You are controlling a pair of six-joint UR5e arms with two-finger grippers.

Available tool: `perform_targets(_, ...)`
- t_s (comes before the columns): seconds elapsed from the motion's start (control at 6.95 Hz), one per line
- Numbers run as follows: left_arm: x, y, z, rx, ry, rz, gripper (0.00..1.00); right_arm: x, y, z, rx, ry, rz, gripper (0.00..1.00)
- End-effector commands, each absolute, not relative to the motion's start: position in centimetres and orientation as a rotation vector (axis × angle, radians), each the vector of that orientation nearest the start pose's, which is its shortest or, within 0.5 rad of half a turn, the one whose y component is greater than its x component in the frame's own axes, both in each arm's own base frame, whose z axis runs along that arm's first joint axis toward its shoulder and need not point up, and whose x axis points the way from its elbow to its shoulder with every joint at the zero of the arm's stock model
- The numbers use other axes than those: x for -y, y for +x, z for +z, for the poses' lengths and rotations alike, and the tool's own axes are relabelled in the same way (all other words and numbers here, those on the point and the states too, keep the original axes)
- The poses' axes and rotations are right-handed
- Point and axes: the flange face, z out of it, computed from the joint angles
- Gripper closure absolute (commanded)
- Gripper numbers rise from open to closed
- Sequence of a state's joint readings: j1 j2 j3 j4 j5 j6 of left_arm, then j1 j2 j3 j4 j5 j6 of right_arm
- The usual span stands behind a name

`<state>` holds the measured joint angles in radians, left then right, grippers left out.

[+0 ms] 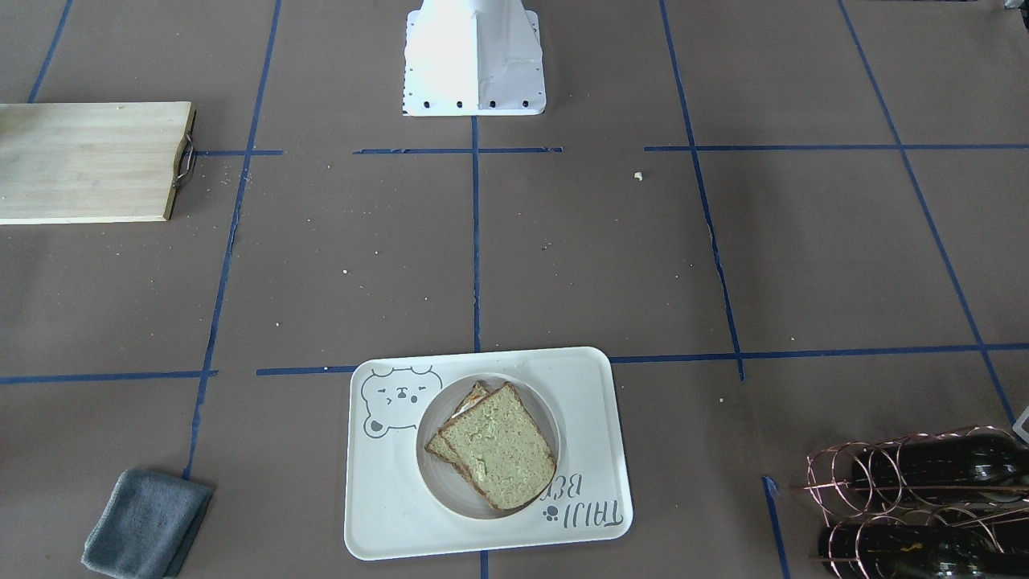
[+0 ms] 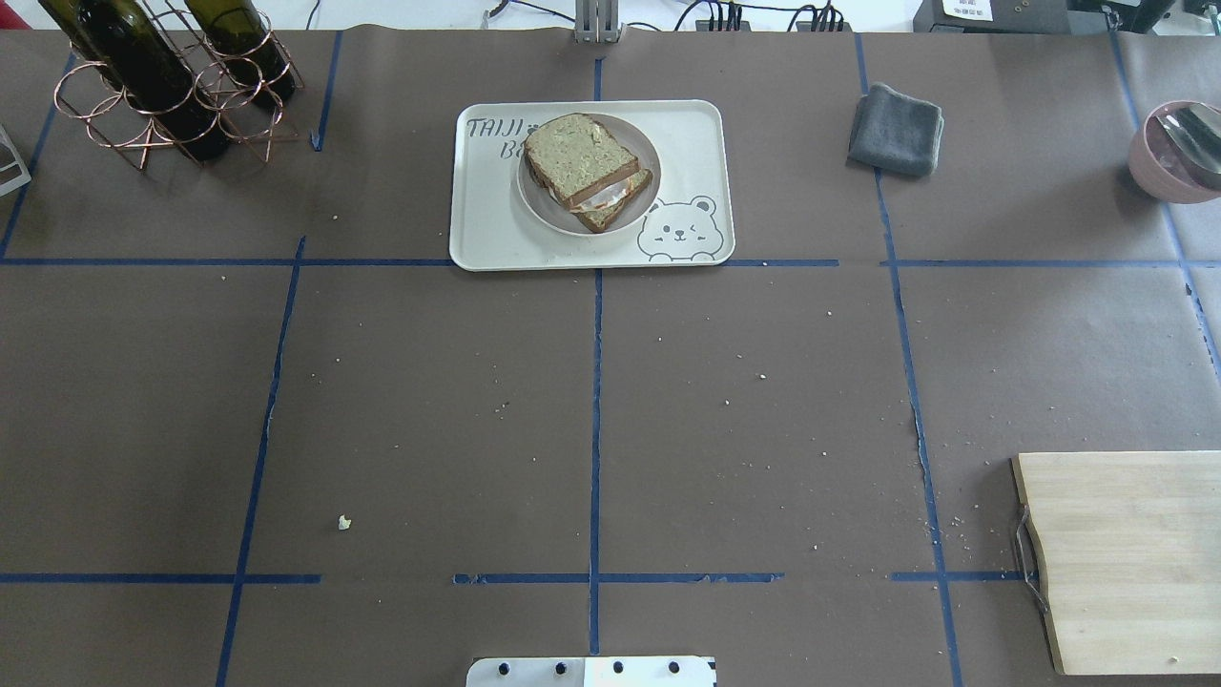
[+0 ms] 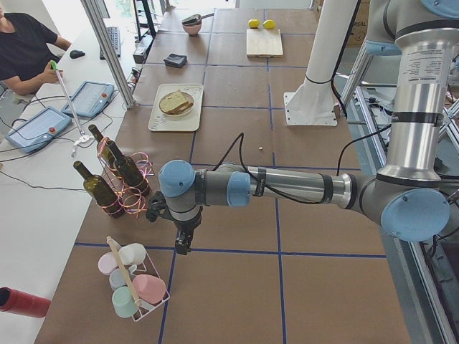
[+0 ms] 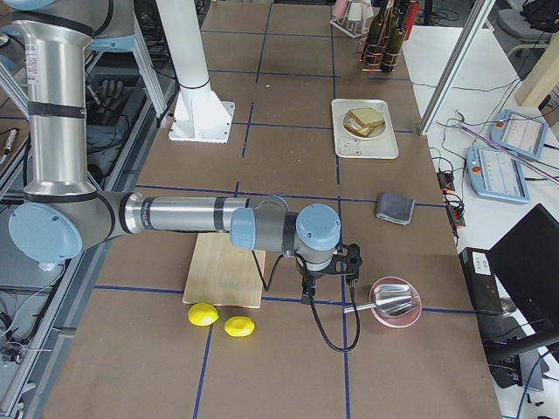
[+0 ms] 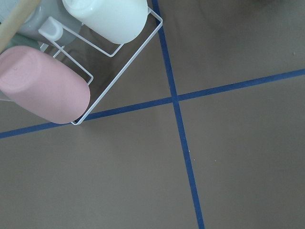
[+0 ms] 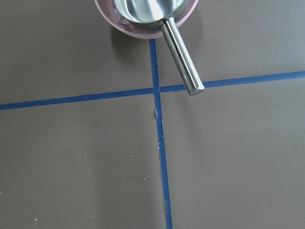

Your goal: Make sandwich and place on tray

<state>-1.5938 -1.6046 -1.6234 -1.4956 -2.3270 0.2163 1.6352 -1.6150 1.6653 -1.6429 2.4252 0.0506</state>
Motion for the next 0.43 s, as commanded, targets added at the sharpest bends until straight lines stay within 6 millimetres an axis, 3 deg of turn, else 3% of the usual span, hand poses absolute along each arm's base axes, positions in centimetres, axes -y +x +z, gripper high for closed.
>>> perform_targets(0.0,50.39,-7.66,62.57,-0.751,0.099,0.187,0.00,46.63,8.84,63.48,0.855,-0.014,0.117,0.00)
perform_targets(0.29,50.37,-7.66,62.80,-0.751,0.095,0.186,0.00,46.71,8.83,63.39,0.857,-0.013,0.116,0.00)
